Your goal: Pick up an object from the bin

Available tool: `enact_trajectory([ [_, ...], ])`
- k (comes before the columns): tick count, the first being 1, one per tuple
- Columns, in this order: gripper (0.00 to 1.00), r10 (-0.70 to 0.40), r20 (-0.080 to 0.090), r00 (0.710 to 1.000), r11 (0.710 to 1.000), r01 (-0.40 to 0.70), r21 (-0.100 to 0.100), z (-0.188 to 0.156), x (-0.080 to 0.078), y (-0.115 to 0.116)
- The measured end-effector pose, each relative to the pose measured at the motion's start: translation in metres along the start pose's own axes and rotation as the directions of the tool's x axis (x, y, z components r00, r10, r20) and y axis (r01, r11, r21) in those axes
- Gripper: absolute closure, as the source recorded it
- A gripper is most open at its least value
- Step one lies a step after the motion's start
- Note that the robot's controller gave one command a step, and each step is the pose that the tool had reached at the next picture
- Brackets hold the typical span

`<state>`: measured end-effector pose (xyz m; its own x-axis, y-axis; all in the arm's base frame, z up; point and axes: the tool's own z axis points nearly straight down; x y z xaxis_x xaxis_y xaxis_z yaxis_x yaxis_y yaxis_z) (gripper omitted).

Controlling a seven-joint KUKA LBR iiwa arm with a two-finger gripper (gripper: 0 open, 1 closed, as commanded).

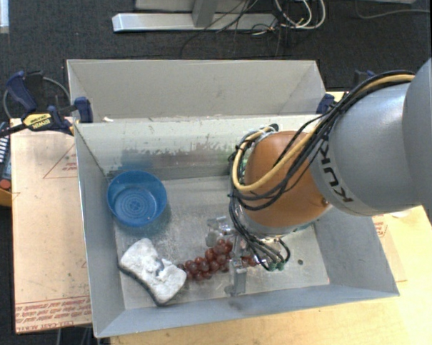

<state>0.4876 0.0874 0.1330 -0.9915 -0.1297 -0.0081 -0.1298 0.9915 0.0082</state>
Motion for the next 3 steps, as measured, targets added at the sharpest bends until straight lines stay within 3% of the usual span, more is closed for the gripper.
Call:
enact_trajectory([
  [1, 0.00, -0.129, 0.004, 0.992, 0.992, 0.129, -0.001, -0.0044, -0.0121, 0.0019],
  [2, 0.00, -0.082, 0.003, 0.997, 0.997, 0.082, -0.001, -0.0036, -0.0081, -0.0015],
  [3, 0.00, 0.005, 0.002, 1.000, 1.000, -0.005, -0.002, 0.0034, -0.0151, -0.0038],
])
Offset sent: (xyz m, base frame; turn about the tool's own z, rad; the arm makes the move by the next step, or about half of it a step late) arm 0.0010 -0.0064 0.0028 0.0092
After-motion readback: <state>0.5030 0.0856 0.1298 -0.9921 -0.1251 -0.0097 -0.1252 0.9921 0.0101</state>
